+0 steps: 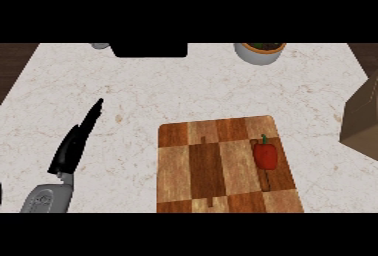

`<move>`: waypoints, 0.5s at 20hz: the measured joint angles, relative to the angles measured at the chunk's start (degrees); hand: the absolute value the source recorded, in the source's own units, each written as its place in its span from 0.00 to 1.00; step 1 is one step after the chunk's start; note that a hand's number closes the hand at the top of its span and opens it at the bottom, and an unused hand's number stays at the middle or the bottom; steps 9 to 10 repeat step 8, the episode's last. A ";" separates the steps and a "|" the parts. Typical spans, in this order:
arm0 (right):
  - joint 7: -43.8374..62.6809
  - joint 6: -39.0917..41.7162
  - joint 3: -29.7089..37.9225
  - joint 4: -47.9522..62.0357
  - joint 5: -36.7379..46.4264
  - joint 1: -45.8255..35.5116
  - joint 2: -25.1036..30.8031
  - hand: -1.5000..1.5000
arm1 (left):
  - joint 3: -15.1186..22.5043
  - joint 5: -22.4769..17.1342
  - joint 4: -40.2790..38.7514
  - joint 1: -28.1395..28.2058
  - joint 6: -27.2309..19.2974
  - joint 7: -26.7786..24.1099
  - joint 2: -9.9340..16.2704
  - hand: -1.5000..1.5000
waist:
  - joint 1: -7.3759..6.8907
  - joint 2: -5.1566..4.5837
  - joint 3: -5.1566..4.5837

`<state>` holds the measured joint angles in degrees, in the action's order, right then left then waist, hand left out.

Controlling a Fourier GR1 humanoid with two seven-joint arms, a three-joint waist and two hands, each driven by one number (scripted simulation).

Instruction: Pick the pear from the cutting board and place it in the cardboard box

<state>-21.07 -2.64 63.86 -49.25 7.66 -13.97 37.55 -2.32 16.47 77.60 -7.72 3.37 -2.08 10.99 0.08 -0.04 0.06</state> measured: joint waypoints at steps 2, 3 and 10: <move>-2.74 0.85 0.57 4.25 -1.34 1.18 2.48 0.00 | -0.18 0.14 -0.42 0.17 -0.03 -0.50 0.03 0.50 | -0.04 -0.01 0.00; -4.13 1.36 0.81 6.08 -2.17 1.75 3.45 0.00 | -0.16 0.44 -0.83 0.04 -0.33 -0.61 -0.17 0.50 | -0.04 -0.02 0.01; -10.65 3.24 0.39 14.61 -4.15 4.50 7.83 0.00 | -0.56 0.40 -0.88 -0.45 0.15 -0.25 -0.09 0.50 | -0.12 -0.02 0.01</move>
